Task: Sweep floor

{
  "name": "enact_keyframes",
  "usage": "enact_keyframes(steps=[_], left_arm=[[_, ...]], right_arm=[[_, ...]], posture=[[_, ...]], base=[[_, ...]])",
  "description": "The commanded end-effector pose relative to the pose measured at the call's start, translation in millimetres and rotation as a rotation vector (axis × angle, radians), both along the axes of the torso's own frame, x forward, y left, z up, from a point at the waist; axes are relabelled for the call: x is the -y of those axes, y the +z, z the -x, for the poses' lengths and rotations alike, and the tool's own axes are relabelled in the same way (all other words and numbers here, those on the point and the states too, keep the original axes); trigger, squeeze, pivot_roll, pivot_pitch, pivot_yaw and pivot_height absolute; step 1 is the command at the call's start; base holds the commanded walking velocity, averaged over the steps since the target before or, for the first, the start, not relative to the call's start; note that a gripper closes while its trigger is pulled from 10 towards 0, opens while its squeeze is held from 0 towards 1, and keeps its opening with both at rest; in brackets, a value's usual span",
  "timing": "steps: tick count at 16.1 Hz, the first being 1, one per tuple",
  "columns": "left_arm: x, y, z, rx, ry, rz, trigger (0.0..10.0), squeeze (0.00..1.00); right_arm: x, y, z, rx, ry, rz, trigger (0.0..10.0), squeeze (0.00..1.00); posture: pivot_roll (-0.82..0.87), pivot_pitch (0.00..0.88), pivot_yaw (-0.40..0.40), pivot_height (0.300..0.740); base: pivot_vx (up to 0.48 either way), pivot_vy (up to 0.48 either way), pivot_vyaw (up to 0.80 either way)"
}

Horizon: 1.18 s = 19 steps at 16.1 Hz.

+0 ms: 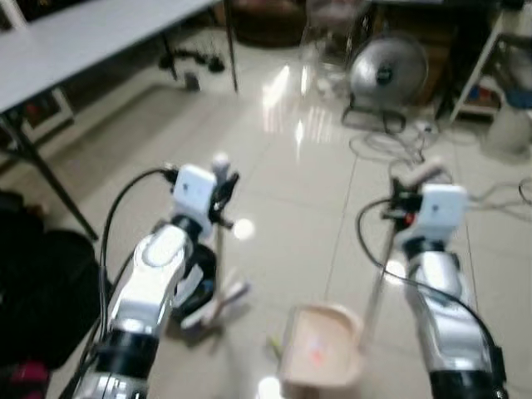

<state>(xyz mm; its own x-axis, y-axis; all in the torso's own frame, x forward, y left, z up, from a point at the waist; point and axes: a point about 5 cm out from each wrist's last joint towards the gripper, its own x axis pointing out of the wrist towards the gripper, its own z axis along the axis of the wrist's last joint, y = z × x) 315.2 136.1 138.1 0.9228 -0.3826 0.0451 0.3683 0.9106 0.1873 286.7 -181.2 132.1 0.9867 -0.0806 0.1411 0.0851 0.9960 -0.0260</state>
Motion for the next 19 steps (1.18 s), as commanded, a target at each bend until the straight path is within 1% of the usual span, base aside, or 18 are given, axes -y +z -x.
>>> enact_keyframes(steps=[1,4,7,8,9,10,12,14,15,16,19], left_arm=[[11.9,2,-4.7,0.010,-0.001,0.009,10.0,0.00],[19.0,1,-12.1,0.020,0.035,0.025,10.0,0.00],[24.9,1,-19.1,0.034,0.061,0.034,10.0,0.00],[26.2,0,-22.3,0.043,0.083,0.037,10.0,0.00],[27.4,-2,-23.9,0.040,0.080,0.043,10.0,0.00],[27.2,-2,-23.3,0.039,0.076,0.042,10.0,0.00],[28.8,1,-24.1,0.061,0.062,0.071,10.0,0.00],[24.0,8,-27.1,0.114,0.100,0.083,10.0,0.00],[20.7,10,-28.7,0.128,0.124,0.090,10.0,0.00],[19.9,12,-31.0,0.136,0.141,0.098,10.0,0.00],[24.0,1,-31.9,0.108,0.156,0.120,10.0,0.00]], right_arm=[[10.7,7,-1.1,0.045,-0.031,0.056,10.0,0.00],[16.0,7,-5.5,0.070,-0.051,0.133,10.0,0.00],[15.8,8,-12.3,0.088,-0.033,0.145,10.0,0.00],[16.0,6,-17.1,0.087,-0.021,0.158,10.0,0.00],[17.1,0,-23.4,0.058,-0.027,0.174,10.0,0.00],[17.4,-1,-24.4,0.051,-0.037,0.179,10.0,0.00],[16.8,0,-31.8,0.066,-0.036,0.205,10.0,0.00],[17.0,0,-38.4,0.069,-0.049,0.179,10.0,0.00],[14.5,1,-40.9,0.084,-0.044,0.162,10.0,0.00],[9.6,0,-45.0,0.087,-0.025,0.165,10.0,0.00],[-17.6,-8,-51.5,0.076,0.094,0.232,10.0,0.00]], posture=[[0.04,0.019,0.062,0.740],[0.05,0.043,0.065,0.740],[0.06,0.080,0.078,0.740],[0.07,0.101,0.086,0.740],[0.08,0.126,0.096,0.740],[0.09,0.130,0.099,0.740],[0.10,0.179,0.116,0.740],[0.10,0.219,0.120,0.740],[0.12,0.245,0.118,0.740],[0.13,0.259,0.117,0.740],[0.13,0.298,0.107,0.740]], base=[[0.000,0.000,0.00],[0.000,0.000,0.00],[0.000,0.000,0.00],[0.000,0.000,0.00],[0.000,0.000,0.00],[0.000,0.000,0.00],[0.000,0.000,0.00],[0.000,0.000,0.00],[0.000,0.000,0.00],[0.000,0.000,0.00],[0.000,0.000,0.00]])
